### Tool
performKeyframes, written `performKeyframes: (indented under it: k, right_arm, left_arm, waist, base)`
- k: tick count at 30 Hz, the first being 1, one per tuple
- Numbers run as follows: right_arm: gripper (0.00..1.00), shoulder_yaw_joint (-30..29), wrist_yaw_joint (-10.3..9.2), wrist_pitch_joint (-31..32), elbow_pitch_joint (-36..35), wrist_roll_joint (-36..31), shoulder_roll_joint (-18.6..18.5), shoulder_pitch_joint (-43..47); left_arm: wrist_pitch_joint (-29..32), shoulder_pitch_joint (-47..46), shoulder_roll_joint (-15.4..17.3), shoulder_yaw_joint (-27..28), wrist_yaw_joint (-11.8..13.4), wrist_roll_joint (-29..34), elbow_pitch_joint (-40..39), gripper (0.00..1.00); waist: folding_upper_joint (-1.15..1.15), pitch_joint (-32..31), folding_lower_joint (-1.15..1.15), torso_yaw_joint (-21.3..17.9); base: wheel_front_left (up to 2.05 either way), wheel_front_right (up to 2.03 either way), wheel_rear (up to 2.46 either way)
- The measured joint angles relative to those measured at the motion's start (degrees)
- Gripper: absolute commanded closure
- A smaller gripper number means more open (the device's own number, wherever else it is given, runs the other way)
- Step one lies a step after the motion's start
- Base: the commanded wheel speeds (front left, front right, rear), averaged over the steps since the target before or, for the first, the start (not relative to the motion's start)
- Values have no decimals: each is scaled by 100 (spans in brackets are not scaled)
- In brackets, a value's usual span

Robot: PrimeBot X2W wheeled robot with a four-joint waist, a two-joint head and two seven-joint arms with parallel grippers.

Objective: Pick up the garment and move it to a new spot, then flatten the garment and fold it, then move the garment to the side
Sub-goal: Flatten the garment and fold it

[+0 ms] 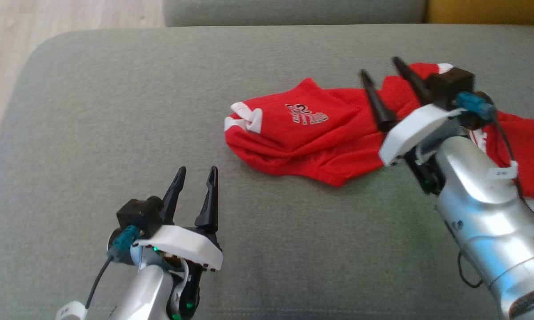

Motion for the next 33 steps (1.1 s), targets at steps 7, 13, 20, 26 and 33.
performKeyframes:
  k: [7, 13, 20, 26, 33]
  right_arm:
    - [0, 954, 0, 795, -1182, 300, -333, 65]
    - [0, 1807, 0, 1441, -1548, 701, -612, 175]
    - [0, 2330, 0, 1652, -1445, 1058, -887, 76]
    - [0, 2632, 0, 1637, -1060, 1038, -967, -396]
    - [100, 3115, 0, 1716, -614, 1099, -990, -655]
  left_arm:
    - [0, 20, 0, -82, 2, -21, -3, 0]
    - [0, 24, 1, -193, 3, -71, -3, 0]
    - [0, 24, 2, -356, 41, -166, -4, 0]
    - [0, 21, 3, -399, 55, -237, -14, 0]
    - [0, -14, 3, -486, 97, -297, -38, 0]
  waist:
    - [0, 19, 0, 362]
    - [0, 79, 0, 721]
    - [0, 196, 0, 1128]
    - [0, 356, 0, 1412]
    - [0, 544, 0, 1617]
  base:
    - [0, 0, 0]
    - [0, 0, 0]
    - [0, 0, 0]
    - [0, 0, 0]
    - [0, 0, 0]
